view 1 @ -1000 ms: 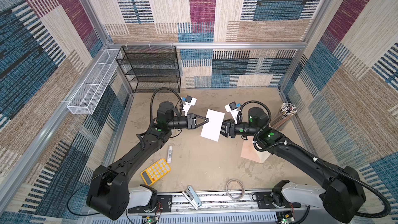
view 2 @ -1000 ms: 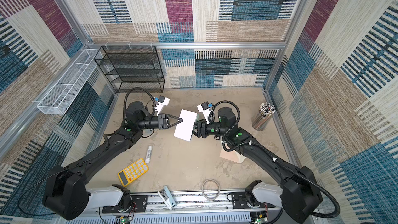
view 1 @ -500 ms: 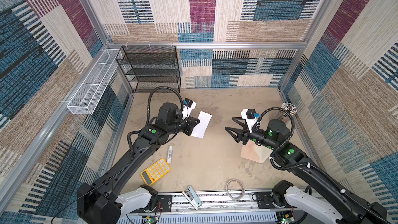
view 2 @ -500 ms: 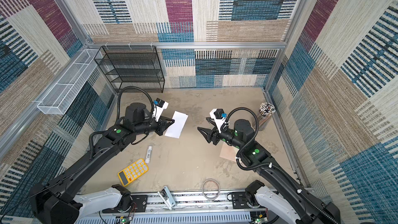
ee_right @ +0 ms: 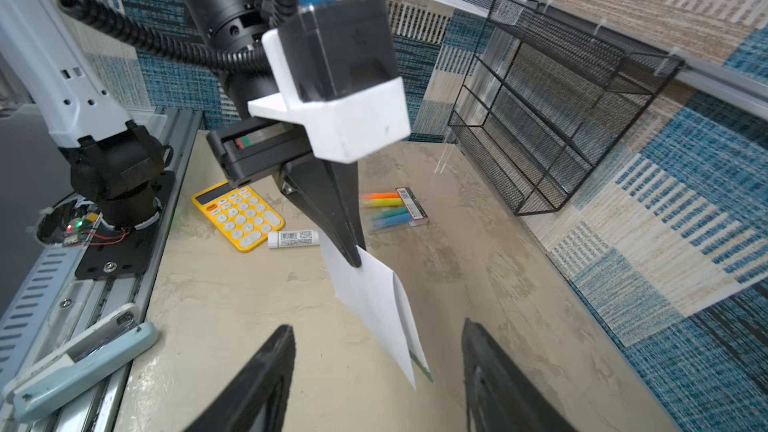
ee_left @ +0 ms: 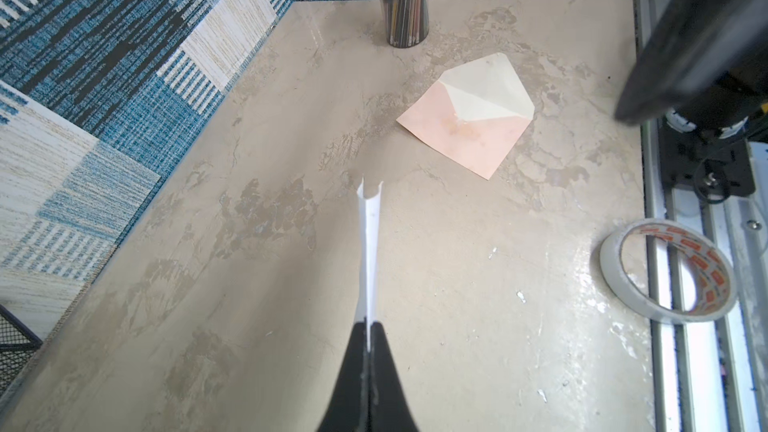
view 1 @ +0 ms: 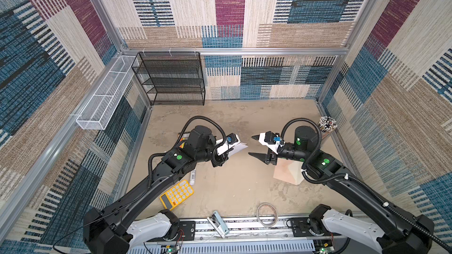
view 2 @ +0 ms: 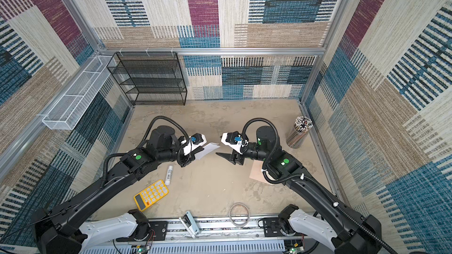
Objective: Place the letter into the envelope and seal it
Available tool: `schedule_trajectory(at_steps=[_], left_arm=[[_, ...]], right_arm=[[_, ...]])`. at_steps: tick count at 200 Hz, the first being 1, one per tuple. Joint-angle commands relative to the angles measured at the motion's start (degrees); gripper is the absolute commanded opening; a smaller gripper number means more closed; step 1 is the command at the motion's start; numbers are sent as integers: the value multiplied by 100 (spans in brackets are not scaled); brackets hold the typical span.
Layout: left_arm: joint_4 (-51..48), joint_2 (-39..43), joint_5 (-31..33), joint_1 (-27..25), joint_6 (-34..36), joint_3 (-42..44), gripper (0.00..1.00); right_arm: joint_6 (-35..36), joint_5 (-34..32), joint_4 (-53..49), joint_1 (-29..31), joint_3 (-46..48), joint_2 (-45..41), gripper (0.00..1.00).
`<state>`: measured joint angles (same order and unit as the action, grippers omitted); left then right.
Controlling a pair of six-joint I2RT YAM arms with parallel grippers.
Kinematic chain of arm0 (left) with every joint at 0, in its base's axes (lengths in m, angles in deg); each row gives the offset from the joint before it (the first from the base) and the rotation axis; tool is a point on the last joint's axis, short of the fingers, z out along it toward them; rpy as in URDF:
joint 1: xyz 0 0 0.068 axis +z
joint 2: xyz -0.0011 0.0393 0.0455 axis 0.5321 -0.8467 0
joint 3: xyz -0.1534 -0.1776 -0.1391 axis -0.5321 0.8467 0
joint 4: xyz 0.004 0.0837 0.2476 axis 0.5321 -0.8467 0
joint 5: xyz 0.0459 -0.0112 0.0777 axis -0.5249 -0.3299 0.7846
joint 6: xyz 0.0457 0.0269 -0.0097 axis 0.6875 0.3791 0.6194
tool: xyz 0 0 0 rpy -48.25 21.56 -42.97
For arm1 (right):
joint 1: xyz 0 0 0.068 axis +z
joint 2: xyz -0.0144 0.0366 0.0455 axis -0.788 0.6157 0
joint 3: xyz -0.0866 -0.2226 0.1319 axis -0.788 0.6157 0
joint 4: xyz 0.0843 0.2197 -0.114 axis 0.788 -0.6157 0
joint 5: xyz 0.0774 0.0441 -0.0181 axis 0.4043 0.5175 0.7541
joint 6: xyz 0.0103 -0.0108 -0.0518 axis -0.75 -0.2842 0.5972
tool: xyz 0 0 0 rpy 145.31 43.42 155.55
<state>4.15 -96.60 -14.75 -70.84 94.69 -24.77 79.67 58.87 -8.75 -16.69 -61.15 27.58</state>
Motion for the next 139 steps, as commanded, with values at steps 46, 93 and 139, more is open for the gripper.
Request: schedule_trajectory(at_steps=[46, 93, 139], left_arm=[[15, 135, -207, -111, 673, 69, 0], [101, 414, -433, -129, 742, 179, 0], [146, 590, -619, -137, 732, 243, 0]], right_arm=[[585, 245, -95, 99, -109, 274, 62], [669, 324, 61, 96, -59, 515, 61], [694, 514, 169, 93, -123, 816, 58]])
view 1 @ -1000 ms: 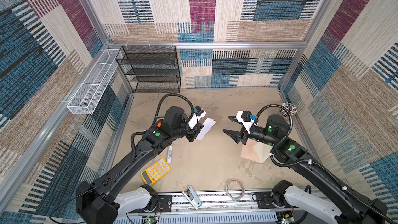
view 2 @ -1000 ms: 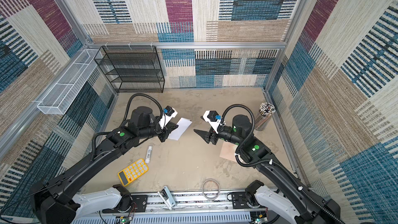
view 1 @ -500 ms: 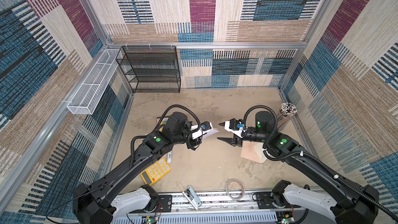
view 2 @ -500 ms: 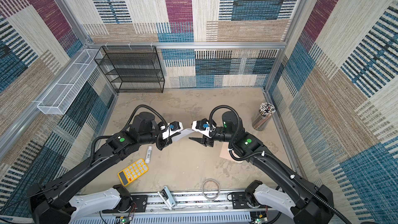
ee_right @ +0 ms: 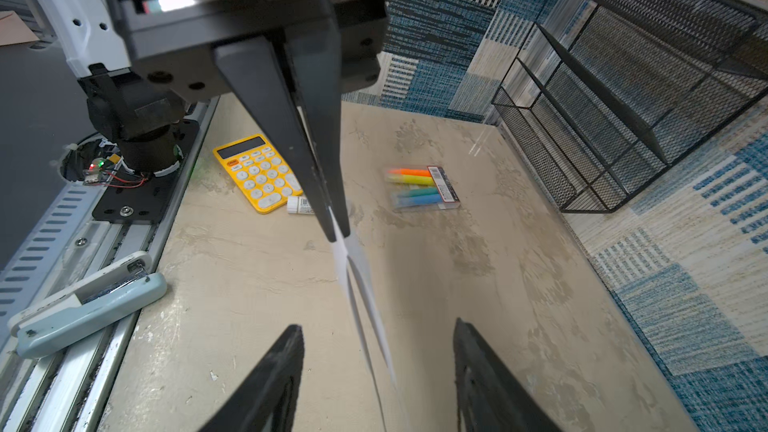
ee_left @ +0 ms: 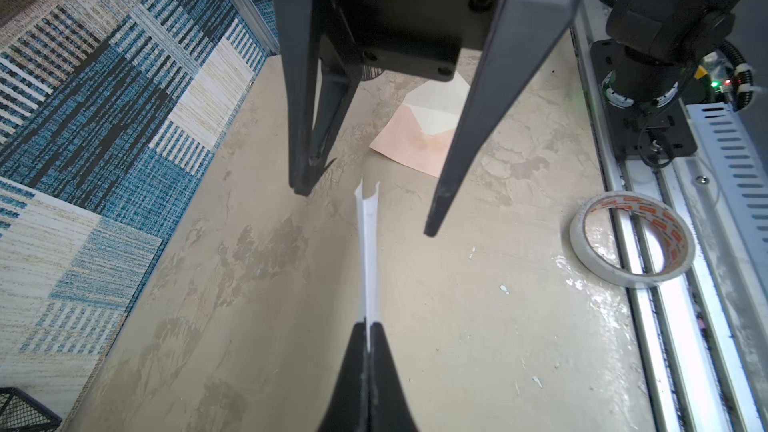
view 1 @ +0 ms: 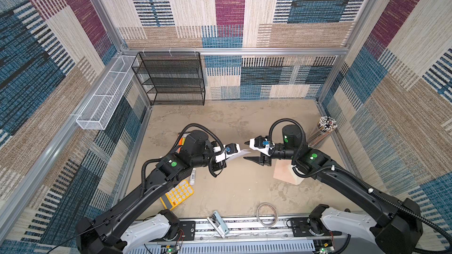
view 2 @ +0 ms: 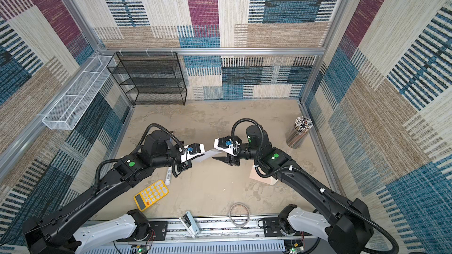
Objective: Place the letter into the envelope and seal it
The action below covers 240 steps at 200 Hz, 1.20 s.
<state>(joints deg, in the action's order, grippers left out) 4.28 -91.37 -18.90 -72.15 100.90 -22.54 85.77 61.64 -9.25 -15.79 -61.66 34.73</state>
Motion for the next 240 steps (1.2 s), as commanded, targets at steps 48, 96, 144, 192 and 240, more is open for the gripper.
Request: schedule_trajectory(at_steps=[48, 96, 144, 192, 240], left_arm=[[170, 184, -179, -15, 128, 109, 0], [262, 241, -282, -9, -68, 145, 23], [656, 255, -724, -32, -485, 53, 40], [703, -27, -1102, -92, -695, -154, 36], [705, -203, -1122, -152, -729, -110, 26]], right_arm=[[-162, 637, 70, 34, -143, 162, 26], [-301, 765, -51, 94, -94, -23, 0], [-321, 768, -146, 114, 46, -110, 0], [-250, 674, -217, 118, 88, -152, 0], [-212, 647, -267, 131, 64, -157, 0]])
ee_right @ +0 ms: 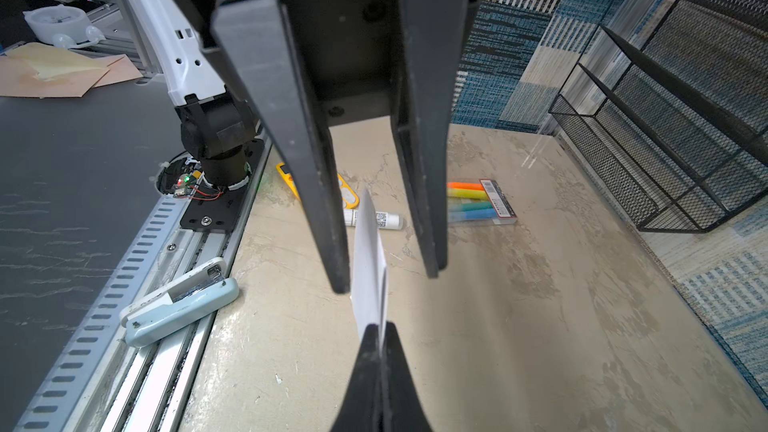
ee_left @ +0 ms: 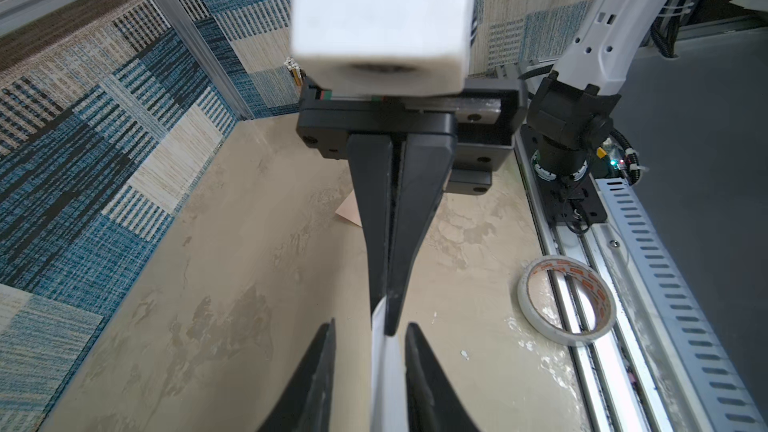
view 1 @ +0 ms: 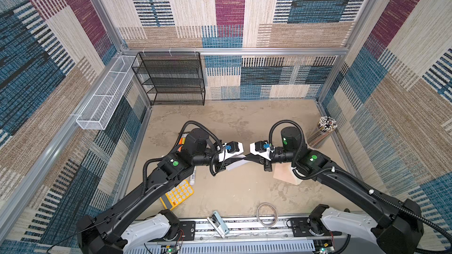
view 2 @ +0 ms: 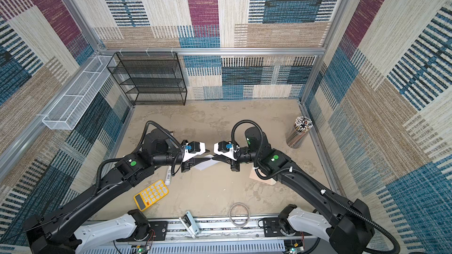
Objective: Place the letter into the envelope and seal it
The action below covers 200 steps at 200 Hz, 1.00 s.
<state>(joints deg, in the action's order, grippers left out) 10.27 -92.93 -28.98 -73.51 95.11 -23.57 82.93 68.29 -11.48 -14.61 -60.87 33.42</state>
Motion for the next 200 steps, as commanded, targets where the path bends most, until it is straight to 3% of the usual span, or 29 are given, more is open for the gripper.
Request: schedule_trajectory(at_steps=[1, 27, 55, 96, 107, 115, 124, 135, 188, 200], left_arm=[[106, -48, -114, -14, -152, -7, 26], [224, -118, -114, -16, -171, 10, 22], [230, -181, -114, -18, -154, 18, 0], [136, -141, -250, -14, -167, 63, 0], [100, -108, -216, -14, -169, 103, 25], [80, -72, -216, -19, -162, 144, 31], [63, -27, -5, -19, -147, 189, 27], [30, 3, 17, -15, -128, 212, 0], [-3, -14, -37, -17, -129, 136, 0], [-18, -23, 72, -18, -142, 125, 22]], right_arm=[[71, -19, -43, 7, -19, -17, 0], [76, -46, -67, 10, -50, 47, 0], [88, -94, -70, 20, -74, 68, 0], [80, -182, -78, 27, -79, 35, 0], [72, -227, -88, 28, -93, 14, 0], [79, -263, -92, 24, -96, -17, 0], [70, -283, -111, 26, -117, -30, 0], [58, -299, -139, 26, -134, -48, 0], [-41, -332, -171, 47, -128, -138, 0], [-44, -336, -211, 56, -137, -169, 0]])
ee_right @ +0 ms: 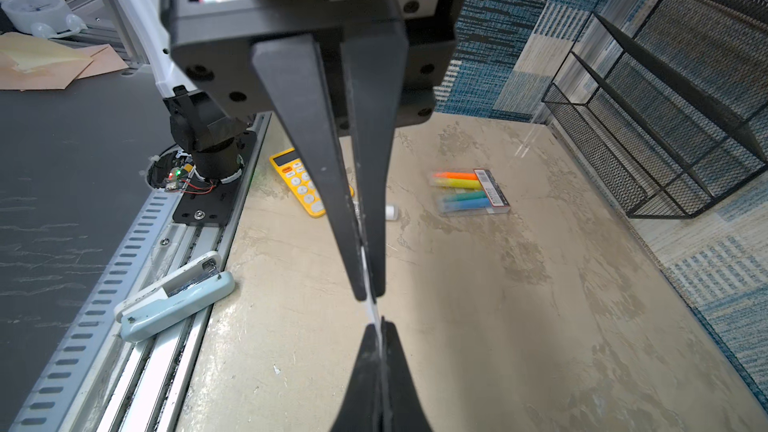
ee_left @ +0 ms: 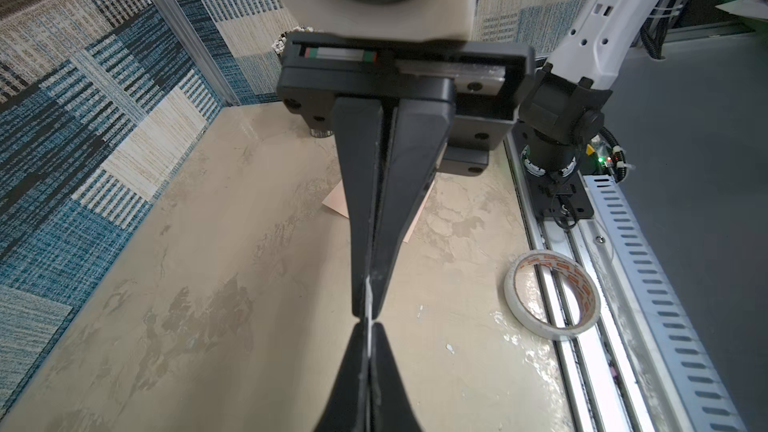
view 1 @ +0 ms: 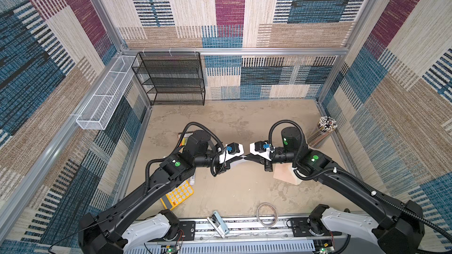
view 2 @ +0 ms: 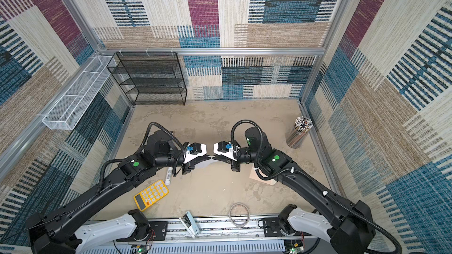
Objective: Place the letter into the envelope and seal it
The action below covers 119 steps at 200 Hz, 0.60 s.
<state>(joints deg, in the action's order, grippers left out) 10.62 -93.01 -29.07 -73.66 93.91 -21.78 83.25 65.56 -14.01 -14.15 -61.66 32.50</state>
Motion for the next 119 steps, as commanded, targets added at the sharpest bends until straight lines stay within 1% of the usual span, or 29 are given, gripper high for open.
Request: schedule_trajectory(at_steps=[1, 6, 11, 28, 67, 71, 75, 82, 85, 87, 92, 119], left_arm=[[-57, -14, 89, 1, -19, -59, 22], [-89, -11, 109, 3, 0, -53, 23], [-112, -5, 141, 2, 17, -54, 22], [-176, 11, 231, -2, 61, -48, 0], [-405, 28, 239, -4, 126, -81, 0], [-432, 34, 265, -3, 116, -74, 8], [-459, 43, 279, -3, 126, -72, 13], [-525, 66, 289, -5, 160, -72, 15], [-557, 79, 283, -3, 175, -72, 14], [-576, 88, 288, -1, 181, -72, 11], [-631, 113, 300, 0, 203, -72, 0], [-861, 214, 345, 17, 312, -73, 0]], right_arm=[[-77, -67, 40, 11, -59, -86, 0], [-84, -68, 21, 7, -67, -101, 0], [-81, -69, -4, 9, -72, -115, 0], [-70, -66, -68, 6, -99, -168, 0], [-118, -88, -165, 19, -116, -277, 0], [-116, -89, -171, 14, -112, -288, 0], [-127, -98, -184, 16, -107, -301, 0], [-129, -105, -200, 19, -111, -314, 0], [-133, -107, -200, 18, -110, -324, 0], [-137, -107, -200, 14, -105, -328, 0], [-143, -115, -214, 17, -107, -348, 0], [-164, -149, -234, 26, -55, -416, 0]])
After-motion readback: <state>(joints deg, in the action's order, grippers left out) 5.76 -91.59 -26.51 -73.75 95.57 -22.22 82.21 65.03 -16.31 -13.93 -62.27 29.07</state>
